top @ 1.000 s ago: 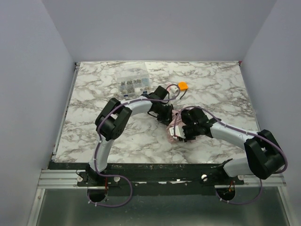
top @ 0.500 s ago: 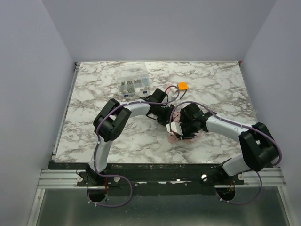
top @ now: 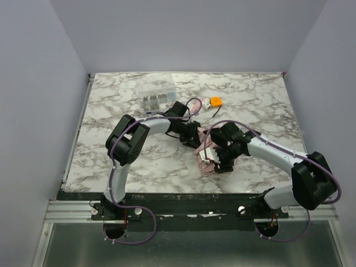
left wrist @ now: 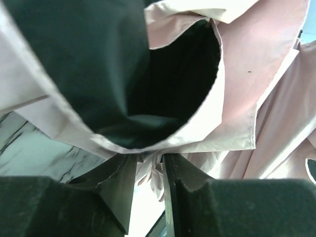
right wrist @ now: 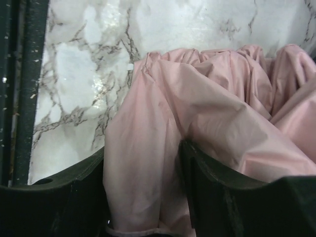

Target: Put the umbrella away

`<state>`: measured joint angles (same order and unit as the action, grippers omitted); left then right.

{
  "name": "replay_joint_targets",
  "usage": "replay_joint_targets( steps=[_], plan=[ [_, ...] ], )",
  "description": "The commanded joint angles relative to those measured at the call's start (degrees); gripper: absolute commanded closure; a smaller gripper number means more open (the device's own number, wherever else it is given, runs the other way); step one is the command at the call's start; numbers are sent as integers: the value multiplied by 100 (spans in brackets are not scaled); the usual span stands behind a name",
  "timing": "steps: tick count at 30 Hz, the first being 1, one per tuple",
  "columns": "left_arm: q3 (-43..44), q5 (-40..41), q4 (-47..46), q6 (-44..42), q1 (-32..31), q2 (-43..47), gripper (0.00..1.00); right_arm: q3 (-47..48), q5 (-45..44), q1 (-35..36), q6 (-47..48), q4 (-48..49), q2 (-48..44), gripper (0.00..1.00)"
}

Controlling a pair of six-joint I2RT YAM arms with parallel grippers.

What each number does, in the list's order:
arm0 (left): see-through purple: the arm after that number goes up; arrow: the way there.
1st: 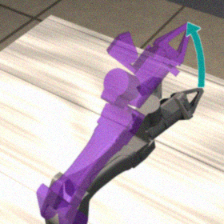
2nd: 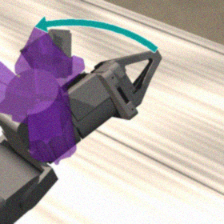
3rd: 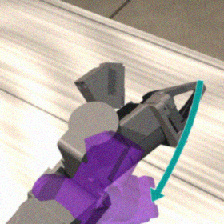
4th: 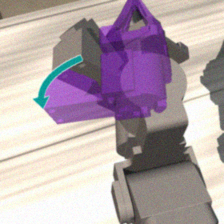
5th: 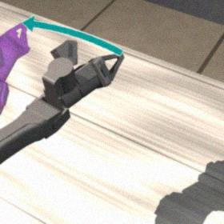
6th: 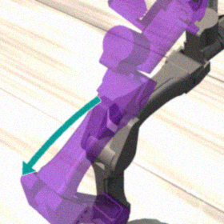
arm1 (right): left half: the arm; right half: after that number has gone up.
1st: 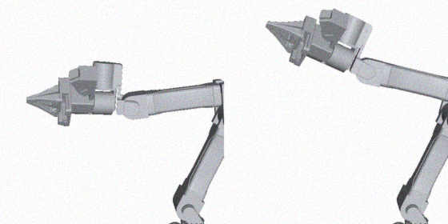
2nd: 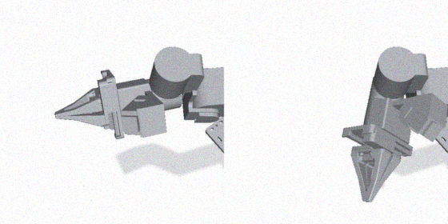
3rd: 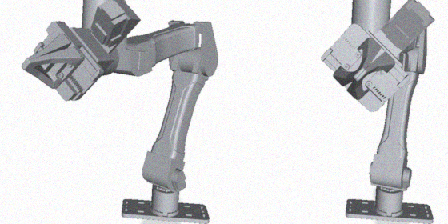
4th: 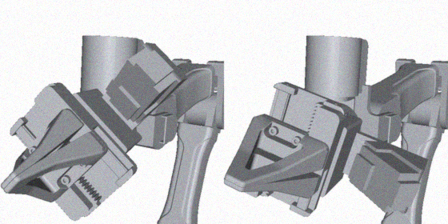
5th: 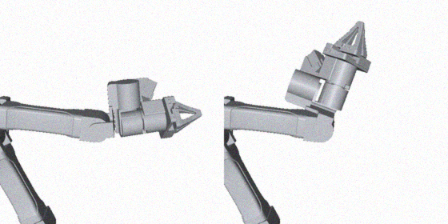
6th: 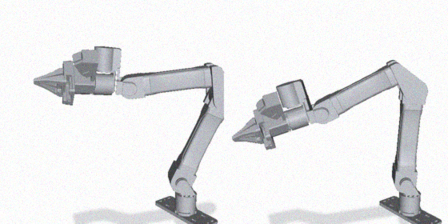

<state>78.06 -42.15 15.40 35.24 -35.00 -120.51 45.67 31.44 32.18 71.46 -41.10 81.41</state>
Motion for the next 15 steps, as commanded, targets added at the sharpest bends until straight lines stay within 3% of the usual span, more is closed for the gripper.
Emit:
replay_joint_targets(
  steps=[1, 9, 10, 11, 15],
  plan=[
    [-437, -609, -638, 515, 235, 394, 69, 246, 380, 27, 197, -712, -316, 41],
    [-422, -683, -904, 779, 376, 406, 62, 771, 748, 29, 380, -1640, -881, 27],
    [-417, -694, -939, 813, 389, 394, 62, 800, 749, 27, 342, -1646, -993, 23],
    [-415, -694, -966, 825, 395, 375, 62, 803, 741, 31, 282, -1563, -1099, 9],
    [-422, -763, -1086, 918, 395, 278, 59, 764, 557, 34, 14, -987, -1244, 0]
  ],
)
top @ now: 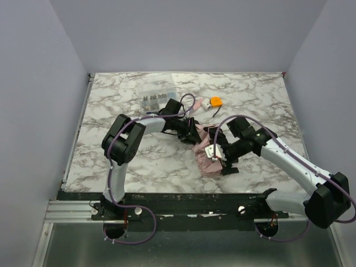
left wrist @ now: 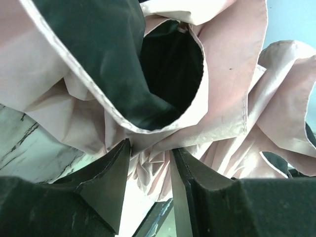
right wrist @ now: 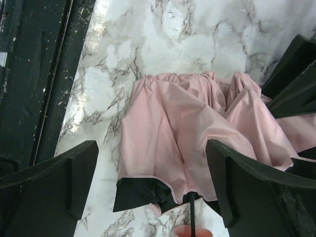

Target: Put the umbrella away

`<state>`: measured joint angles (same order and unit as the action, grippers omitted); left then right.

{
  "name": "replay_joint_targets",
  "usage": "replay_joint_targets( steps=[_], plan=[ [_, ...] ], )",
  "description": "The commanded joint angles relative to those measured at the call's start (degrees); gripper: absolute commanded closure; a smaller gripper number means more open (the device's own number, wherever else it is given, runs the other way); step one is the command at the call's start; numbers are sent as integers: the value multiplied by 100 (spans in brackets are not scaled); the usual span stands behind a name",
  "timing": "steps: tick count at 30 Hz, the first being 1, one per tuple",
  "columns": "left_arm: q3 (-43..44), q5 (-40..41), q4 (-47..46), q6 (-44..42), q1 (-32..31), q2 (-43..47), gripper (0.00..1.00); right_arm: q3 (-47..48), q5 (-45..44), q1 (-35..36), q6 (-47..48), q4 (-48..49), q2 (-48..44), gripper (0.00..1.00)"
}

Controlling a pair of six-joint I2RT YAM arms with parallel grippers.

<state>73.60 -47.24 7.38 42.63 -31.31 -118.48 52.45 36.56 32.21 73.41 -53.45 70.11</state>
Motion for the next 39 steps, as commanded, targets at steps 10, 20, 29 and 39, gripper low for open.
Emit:
replay_joint_targets(
  steps=[10, 20, 29, 39],
  plan=[
    [-79, -285, -417, 299, 18, -174, 59, 46, -942, 446, -461, 1660, 214, 0],
    [-163, -443, -427, 258, -14, -268, 59, -1308, -1792, 473, -326, 2646, 641, 0],
    [92, -557, -228, 184, -354, -545, 59, -1825, -1754, 471, -205, 3066, 756, 0],
    [69, -332, -74, 205, -609, -761, 62, -2956, -1945, 480, 196, 5130, -7, 0]
  ],
)
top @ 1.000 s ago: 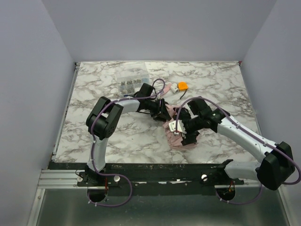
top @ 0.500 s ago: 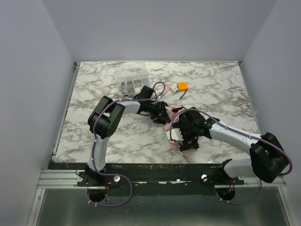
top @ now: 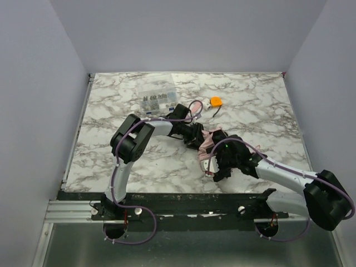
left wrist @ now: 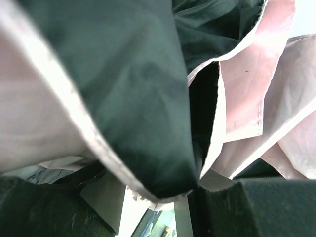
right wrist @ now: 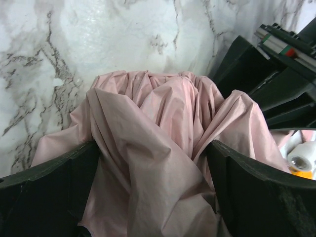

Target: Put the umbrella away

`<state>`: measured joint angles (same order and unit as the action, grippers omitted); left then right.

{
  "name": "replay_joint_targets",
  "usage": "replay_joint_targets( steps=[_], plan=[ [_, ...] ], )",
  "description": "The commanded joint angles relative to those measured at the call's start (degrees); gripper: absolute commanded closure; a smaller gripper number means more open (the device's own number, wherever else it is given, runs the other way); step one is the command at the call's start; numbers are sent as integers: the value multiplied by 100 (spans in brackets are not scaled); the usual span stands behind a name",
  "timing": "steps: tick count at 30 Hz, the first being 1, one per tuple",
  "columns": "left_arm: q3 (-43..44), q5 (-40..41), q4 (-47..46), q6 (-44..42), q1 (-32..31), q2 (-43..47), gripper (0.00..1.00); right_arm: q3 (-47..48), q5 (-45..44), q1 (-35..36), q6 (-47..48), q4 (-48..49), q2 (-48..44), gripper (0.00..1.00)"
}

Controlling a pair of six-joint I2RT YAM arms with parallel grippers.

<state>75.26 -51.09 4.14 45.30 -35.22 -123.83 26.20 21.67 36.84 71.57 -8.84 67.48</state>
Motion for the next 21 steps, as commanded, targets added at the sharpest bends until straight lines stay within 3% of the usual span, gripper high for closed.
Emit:
replay_joint_targets(
  steps=[1, 8, 13, 21],
  plan=[
    [-114, 72, 254, -64, -230, -218, 62, -334, -453, 21, 428, 690, 255, 0],
    [-187, 87, 330, -87, -376, -188, 64, -699, -954, 58, 457, 1682, 204, 0],
    [-220, 38, 332, -109, -516, -129, 66, -635, -1331, 51, 34, 1705, 641, 1],
    [-647, -93, 78, -86, -624, 111, 66, 241, -1276, -109, -554, 203, 1543, 25]
  ],
)
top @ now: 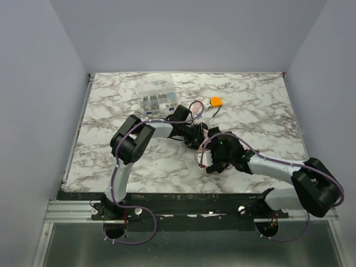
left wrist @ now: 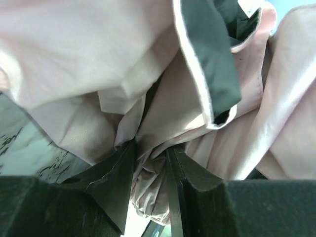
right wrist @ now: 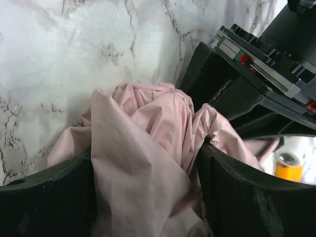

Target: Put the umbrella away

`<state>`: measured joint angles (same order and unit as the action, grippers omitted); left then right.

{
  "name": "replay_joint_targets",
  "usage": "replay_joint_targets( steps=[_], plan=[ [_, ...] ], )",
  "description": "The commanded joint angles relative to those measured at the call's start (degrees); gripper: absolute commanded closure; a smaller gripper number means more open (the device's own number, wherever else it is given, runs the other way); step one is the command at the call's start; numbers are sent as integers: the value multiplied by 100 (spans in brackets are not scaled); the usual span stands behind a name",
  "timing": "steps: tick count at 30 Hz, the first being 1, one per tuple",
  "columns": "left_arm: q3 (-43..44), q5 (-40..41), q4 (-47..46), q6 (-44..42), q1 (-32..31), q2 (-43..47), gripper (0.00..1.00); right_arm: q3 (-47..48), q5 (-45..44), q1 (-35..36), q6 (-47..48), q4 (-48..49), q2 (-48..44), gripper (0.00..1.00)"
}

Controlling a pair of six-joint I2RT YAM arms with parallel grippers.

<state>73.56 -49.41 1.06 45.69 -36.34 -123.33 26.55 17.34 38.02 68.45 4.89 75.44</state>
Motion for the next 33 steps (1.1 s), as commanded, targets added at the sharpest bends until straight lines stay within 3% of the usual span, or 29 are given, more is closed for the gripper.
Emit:
replay_joint_targets(
  steps=[1, 7, 12, 15, 18, 22, 28, 33],
  plan=[
    [-554, -278, 322, -110, -522, 76, 66, 310, -764, -294, -277, -1274, 842, 28],
    [-1169, -327, -487, 234, -519, 230, 66, 534, -389, -471, -144, -1987, 1066, 60],
    [-1528, -72, -1392, 762, -230, 762, 60, 814, 200, -472, 443, -3072, 1078, 74],
    [-1661, 6, -1925, 1085, -26, 1128, 55, 862, 476, -471, 735, -3380, 988, 76],
    [-1801, 123, -2246, 1228, 95, 1446, 41, 837, 715, -471, 1041, -3571, 903, 76],
    [-2076, 205, -2658, 1284, 221, 1692, 38, 810, 736, -476, 1156, -3630, 954, 77],
    [-2109, 713, -2326, 827, 201, 1718, 43, 737, 1100, -476, 1469, -3682, 812, 77],
    [-1362, 848, -1931, 703, -42, 1119, 57, 759, 1230, -476, 1593, -3601, 875, 77]
  ],
)
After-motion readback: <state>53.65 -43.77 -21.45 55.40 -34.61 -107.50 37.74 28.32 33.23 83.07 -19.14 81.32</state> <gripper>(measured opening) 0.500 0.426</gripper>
